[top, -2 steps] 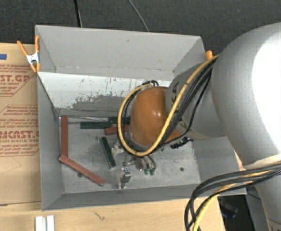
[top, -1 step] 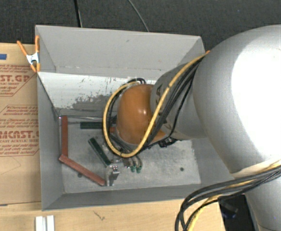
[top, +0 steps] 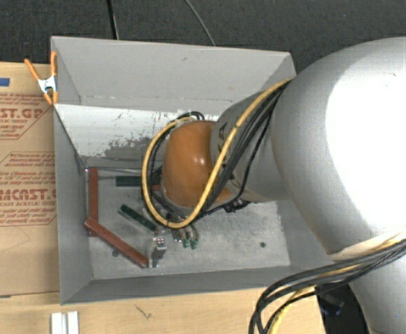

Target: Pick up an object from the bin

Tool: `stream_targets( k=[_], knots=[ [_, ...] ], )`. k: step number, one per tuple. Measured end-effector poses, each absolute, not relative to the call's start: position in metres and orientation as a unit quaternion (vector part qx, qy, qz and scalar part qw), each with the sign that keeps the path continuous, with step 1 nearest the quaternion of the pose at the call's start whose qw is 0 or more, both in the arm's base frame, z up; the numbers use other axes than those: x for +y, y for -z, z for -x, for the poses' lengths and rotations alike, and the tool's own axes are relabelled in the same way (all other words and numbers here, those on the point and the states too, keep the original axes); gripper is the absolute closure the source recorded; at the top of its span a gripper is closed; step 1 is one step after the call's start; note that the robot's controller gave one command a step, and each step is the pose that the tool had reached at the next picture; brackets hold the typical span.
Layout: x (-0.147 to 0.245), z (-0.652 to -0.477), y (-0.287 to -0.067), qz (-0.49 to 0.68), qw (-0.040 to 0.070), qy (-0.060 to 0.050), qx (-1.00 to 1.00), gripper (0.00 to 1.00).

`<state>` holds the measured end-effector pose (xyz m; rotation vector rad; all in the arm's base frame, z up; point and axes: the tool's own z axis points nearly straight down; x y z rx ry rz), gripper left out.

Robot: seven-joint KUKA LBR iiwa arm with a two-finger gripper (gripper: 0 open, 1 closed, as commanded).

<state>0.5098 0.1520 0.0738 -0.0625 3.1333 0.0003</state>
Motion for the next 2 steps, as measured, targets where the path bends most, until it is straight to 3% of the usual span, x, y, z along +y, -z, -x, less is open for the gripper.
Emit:
stream_targets(
  k=[1, 2],
  knots=[
    [0.1882, -0.4838, -0.0834, 0.146, 0.0, 0.0, 0.989, 1.0],
    [0.1882, -0.4838, -0.0834, 0.145, 0.0, 0.0, 0.989, 1.0]
  ],
)
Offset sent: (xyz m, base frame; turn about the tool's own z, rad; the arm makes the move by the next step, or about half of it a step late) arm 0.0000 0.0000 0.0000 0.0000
